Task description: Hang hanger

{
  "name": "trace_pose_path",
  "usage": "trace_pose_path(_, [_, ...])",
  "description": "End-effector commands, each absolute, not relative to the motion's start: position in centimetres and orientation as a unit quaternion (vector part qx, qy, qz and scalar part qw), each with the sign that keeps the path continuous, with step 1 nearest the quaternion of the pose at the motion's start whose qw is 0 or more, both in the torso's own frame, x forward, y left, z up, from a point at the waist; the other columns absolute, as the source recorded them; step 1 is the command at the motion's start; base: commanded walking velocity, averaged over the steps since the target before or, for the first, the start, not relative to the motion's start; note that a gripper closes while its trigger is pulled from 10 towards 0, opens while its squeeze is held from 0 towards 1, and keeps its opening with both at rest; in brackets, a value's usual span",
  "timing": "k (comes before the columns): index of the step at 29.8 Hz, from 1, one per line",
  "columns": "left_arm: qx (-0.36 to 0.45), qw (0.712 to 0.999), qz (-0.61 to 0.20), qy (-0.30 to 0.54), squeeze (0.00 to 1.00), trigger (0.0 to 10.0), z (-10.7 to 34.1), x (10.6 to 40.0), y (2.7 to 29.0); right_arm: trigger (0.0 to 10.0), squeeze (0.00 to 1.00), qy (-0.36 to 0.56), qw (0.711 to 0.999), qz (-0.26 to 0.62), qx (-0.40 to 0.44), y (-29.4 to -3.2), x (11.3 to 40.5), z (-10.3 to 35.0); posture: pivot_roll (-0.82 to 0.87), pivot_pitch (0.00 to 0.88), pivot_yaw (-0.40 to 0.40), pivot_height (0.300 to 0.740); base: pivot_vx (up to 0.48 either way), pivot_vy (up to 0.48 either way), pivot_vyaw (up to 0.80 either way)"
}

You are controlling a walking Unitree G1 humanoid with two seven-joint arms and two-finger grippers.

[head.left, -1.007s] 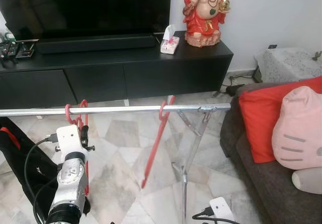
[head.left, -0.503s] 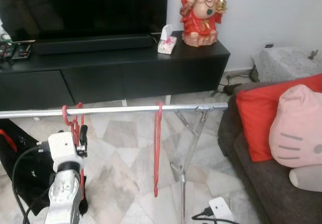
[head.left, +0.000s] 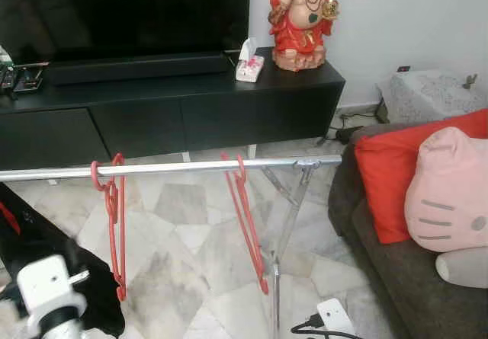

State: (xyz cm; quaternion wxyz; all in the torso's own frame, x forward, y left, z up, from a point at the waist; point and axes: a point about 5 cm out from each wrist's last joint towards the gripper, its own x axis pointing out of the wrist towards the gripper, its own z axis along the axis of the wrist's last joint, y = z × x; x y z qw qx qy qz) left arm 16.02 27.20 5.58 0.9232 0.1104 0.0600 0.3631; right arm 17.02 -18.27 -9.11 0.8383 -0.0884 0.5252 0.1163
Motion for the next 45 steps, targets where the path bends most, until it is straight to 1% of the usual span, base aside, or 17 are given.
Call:
trace_pose_path(1, [0.110, 0.918, 0.371, 0.084, 0.00, 10.0, 4.9, 15.6, 27.2, 10.0, 0.00, 0.526, 0.838, 0.112, -0.086, -18.3, 17.0, -9.1, -0.07, 0.000, -0.020, 0.740, 0.000, 0.000, 0.00])
trace_pose_path(4, [0.099, 0.906, 0.384, 0.147, 0.00, 10.0, 2.7, 14.6, 27.6, 10.0, 0.00, 0.526, 0.839, 0.111, -0.085, -18.3, 17.0, -9.1, -0.06, 0.000, -0.017, 0.740, 0.000, 0.000, 0.00])
trace_pose_path(8, [0.100, 0.905, 0.387, 0.147, 0.00, 10.0, 2.7, 14.5, 27.6, 10.0, 0.00, 0.526, 0.839, 0.111, -0.085, -18.3, 17.0, -9.1, -0.06, 0.000, -0.017, 0.740, 0.000, 0.000, 0.00])
trace_pose_path(11, [0.122, 0.895, 0.328, 0.278, 0.00, 10.0, -2.5, 13.2, 26.2, 10.0, 0.00, 0.527, 0.838, 0.110, -0.085, -18.2, 16.9, -9.2, -0.07, 0.000, -0.012, 0.740, 0.000, 0.000, 0.00])
trace_pose_path(12, [0.122, 0.895, 0.328, 0.278, 0.00, 10.0, -2.5, 13.2, 26.2, 10.0, 0.00, 0.527, 0.838, 0.110, -0.085, -18.2, 16.9, -9.2, -0.07, 0.000, -0.012, 0.740, 0.000, 0.000, 0.00])
trace_pose_path(14, [0.111, 0.891, 0.303, 0.320, 0.00, 10.0, -4.1, 12.9, 25.6, 10.0, 0.00, 0.527, 0.838, 0.109, -0.085, -18.2, 16.9, -9.2, -0.07, 0.000, -0.011, 0.740, 0.000, 0.000, 0.00])
trace_pose_path(17, [0.103, 0.889, 0.261, 0.361, 0.00, 10.0, -5.6, 13.0, 24.8, 10.0, 0.00, 0.527, 0.838, 0.108, -0.086, -18.2, 16.9, -9.2, -0.07, 0.000, -0.011, 0.740, 0.000, 0.000, 0.00])
trace_pose_path(18, [0.103, 0.889, 0.261, 0.361, 0.00, 10.0, -5.6, 13.0, 24.8, 10.0, 0.00, 0.527, 0.838, 0.108, -0.086, -18.2, 16.9, -9.2, -0.07, 0.000, -0.011, 0.740, 0.000, 0.000, 0.00])
trace_pose_path(26, [0.102, 0.892, 0.179, 0.403, 0.00, 10.0, -7.5, 13.5, 24.3, 10.0, 0.00, 0.528, 0.839, 0.104, -0.085, -18.2, 16.8, -9.2, -0.07, 0.000, -0.002, 0.740, 0.000, 0.000, 0.00])
trace_pose_path(27, [0.102, 0.892, 0.179, 0.403, 0.00, 10.0, -7.5, 13.5, 24.3, 10.0, 0.00, 0.528, 0.839, 0.104, -0.085, -18.2, 16.8, -9.2, -0.07, 0.000, -0.002, 0.740, 0.000, 0.000, 0.00])
trace_pose_path(28, [0.110, 0.888, 0.156, 0.417, 0.00, 10.0, -8.0, 13.6, 24.3, 10.0, 0.00, 0.529, 0.838, 0.103, -0.085, -18.1, 16.8, -9.3, -0.07, 0.000, -0.002, 0.740, 0.000, 0.000, 0.00])
trace_pose_path(30, [0.115, 0.887, 0.137, 0.427, 0.00, 10.0, -8.3, 13.6, 24.1, 10.0, 0.00, 0.529, 0.838, 0.103, -0.086, -18.1, 16.8, -9.3, -0.07, 0.000, 0.003, 0.740, 0.000, 0.000, 0.00])
trace_pose_path(34, [0.110, 0.883, 0.126, 0.439, 0.00, 10.0, -8.6, 13.6, 23.8, 10.0, 0.00, 0.529, 0.838, 0.099, -0.084, -18.1, 16.7, -9.3, -0.07, 0.000, 0.003, 0.740, 0.000, 0.000, 0.00])
trace_pose_path(39, [0.091, 0.866, 0.132, 0.474, 0.00, 10.0, -9.4, 12.6, 23.7, 10.0, 0.00, 0.530, 0.839, 0.096, -0.084, -18.0, 16.7, -9.3, -0.09, 0.000, 0.013, 0.740, 0.000, 0.000, 0.00])
trace_pose_path(45, [0.089, 0.864, 0.129, 0.479, 0.00, 10.0, -9.5, 12.4, 23.6, 10.0, 0.00, 0.530, 0.839, 0.095, -0.083, -18.0, 16.6, -9.4, -0.09, 0.000, 0.018, 0.740, 0.000, 0.000, 0.00])
